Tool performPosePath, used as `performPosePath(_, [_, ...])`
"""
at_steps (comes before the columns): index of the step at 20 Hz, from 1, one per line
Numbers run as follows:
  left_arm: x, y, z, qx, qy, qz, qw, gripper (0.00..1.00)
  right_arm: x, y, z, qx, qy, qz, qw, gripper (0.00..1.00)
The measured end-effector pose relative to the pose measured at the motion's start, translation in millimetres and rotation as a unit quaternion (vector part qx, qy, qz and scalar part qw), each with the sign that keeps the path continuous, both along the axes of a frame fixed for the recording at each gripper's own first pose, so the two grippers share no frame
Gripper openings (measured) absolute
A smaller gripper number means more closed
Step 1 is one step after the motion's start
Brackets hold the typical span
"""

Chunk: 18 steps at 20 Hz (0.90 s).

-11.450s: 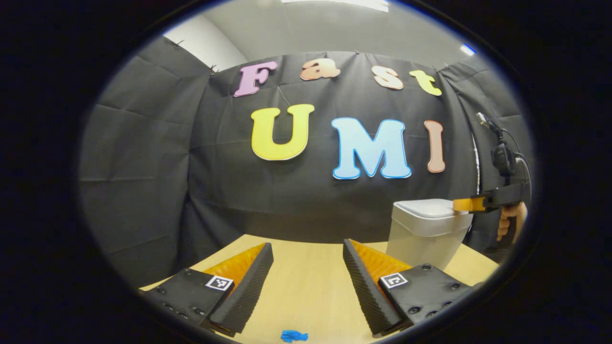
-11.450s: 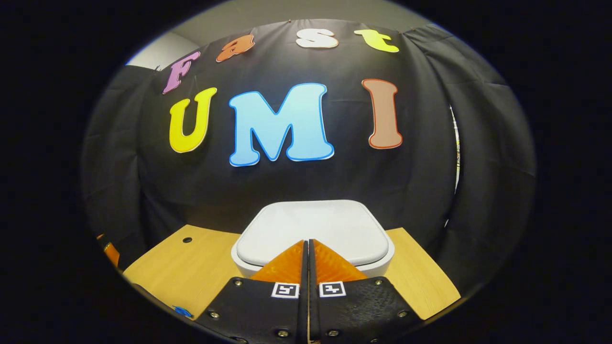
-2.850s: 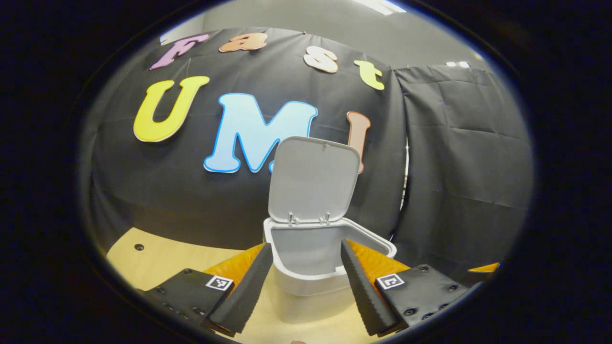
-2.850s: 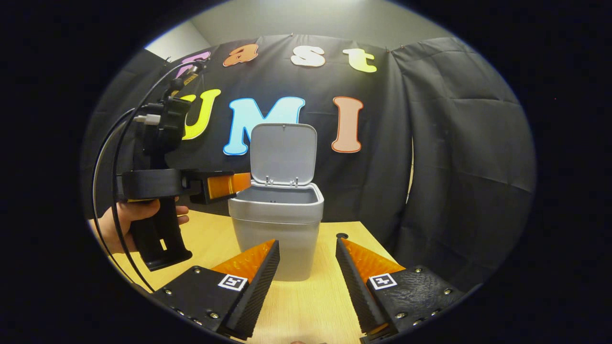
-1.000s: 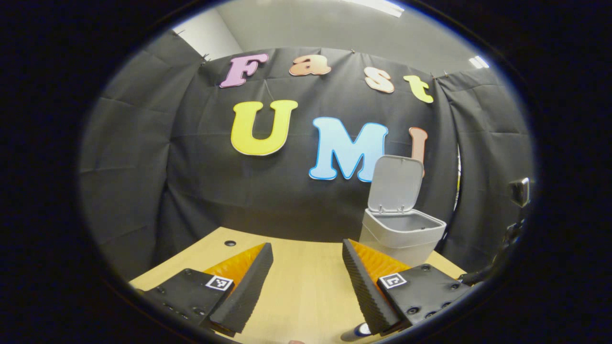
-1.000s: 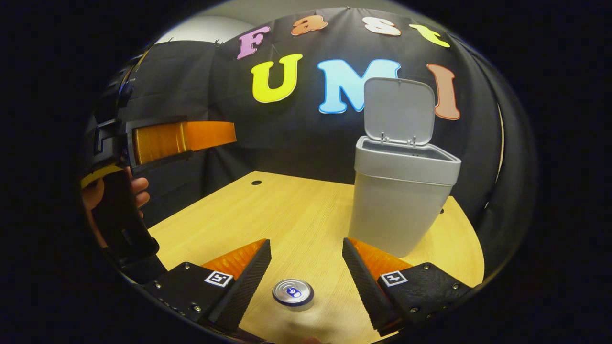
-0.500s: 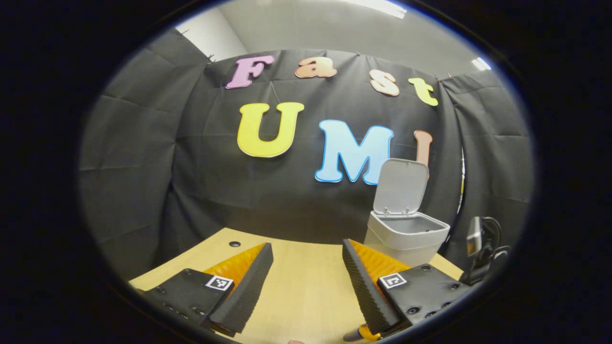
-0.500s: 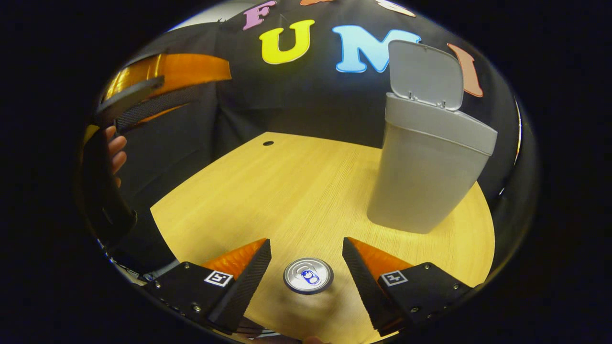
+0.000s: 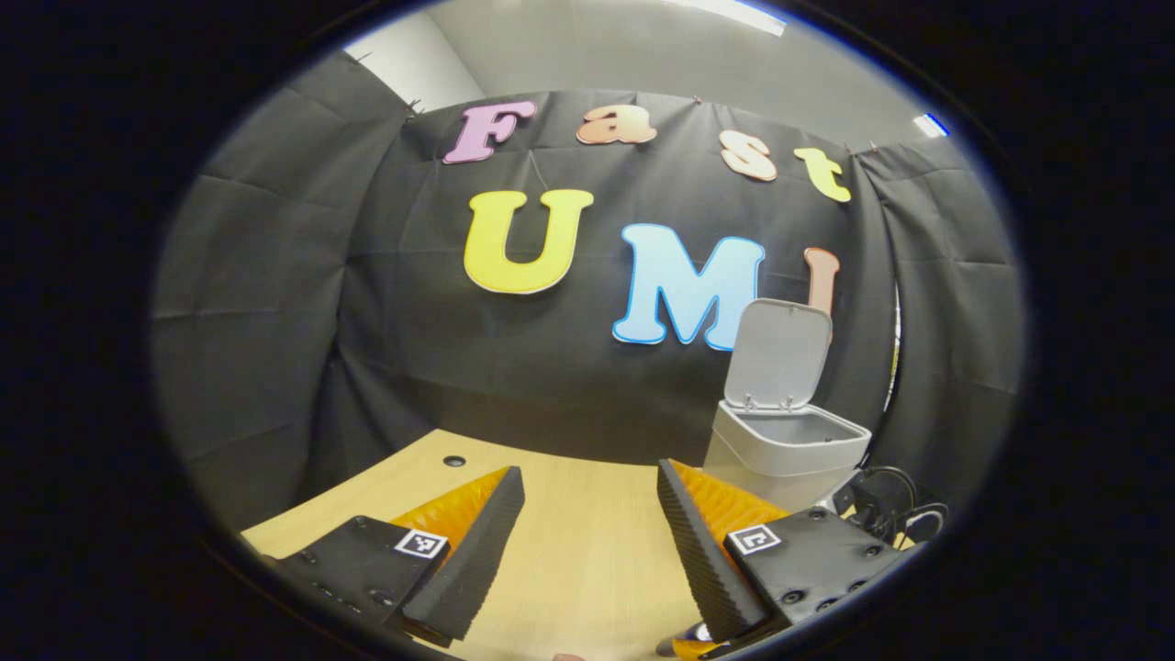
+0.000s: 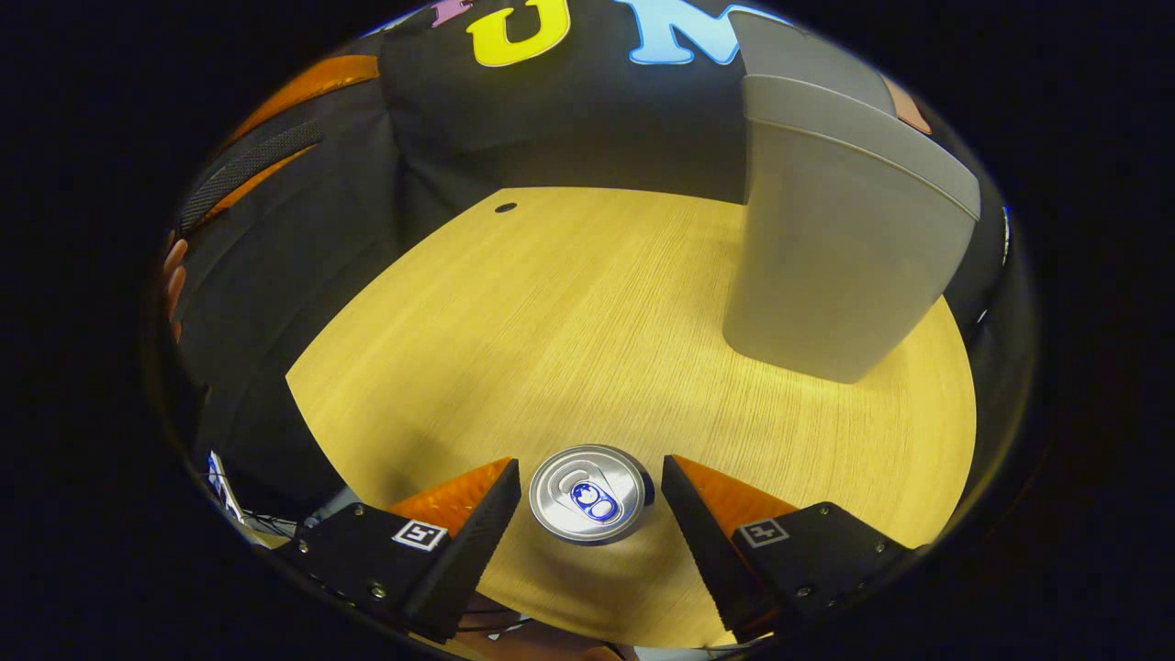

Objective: Press the lid of the desktop garbage bin to open it, pick up the crumpled paper on the desktop and throw it into the bin, then pick up the pop can on the desktop and drop it into the bin, and finally close the garbage bin lid.

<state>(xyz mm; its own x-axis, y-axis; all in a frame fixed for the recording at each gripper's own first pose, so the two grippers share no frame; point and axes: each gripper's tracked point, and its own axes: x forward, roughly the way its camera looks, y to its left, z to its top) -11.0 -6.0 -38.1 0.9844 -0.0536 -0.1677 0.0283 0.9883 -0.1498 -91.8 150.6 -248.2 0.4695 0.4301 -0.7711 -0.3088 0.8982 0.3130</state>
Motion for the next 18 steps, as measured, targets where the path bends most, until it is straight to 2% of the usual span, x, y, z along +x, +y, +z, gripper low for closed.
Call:
performPosePath(2, [0.1,0.2,-0.5,0.0,0.001,0.001,1.0,0.95,-3.1,2.2,-5.1,-0.002,0.012,0.007,1.0,0.99])
performPosePath(3, [0.3,1.1,-0.1,0.002,0.0,0.003,1.0,0.95,-2.1,1.4,-6.7,-0.004,0.015,0.009,1.0,0.96])
performPosePath(4, [0.1,2.5,1.2,0.003,-0.001,0.004,1.0,0.95,-3.0,0.1,-7.2,-0.006,0.017,0.011,1.0,0.99])
performPosePath(7, [0.9,2.2,2.7,0.003,-0.004,0.006,1.0,0.95,-3.6,-0.2,-10.4,-0.014,0.02,0.014,1.0,0.99])
performPosePath(8, [0.8,1.5,2.4,0.003,-0.003,0.005,1.0,0.95,-2.8,-2.0,-9.1,-0.016,0.018,0.012,1.0,0.98])
performPosePath(9, [0.4,0.5,1.9,0.003,-0.003,0.005,1.0,0.95,-2.7,-2.4,-7.2,-0.019,0.019,0.014,1.0,0.88])
performPosePath(11, [0.4,-0.6,2.8,0.002,-0.004,0.005,1.0,0.96,-2.8,-2.0,-10.4,-0.023,0.017,0.015,0.999,0.87])
performPosePath(18, [-2.5,-7.1,2.7,0.003,-0.005,0.001,1.0,0.95,4.5,-7.6,5.3,0.003,-0.024,-0.009,1.0,0.85])
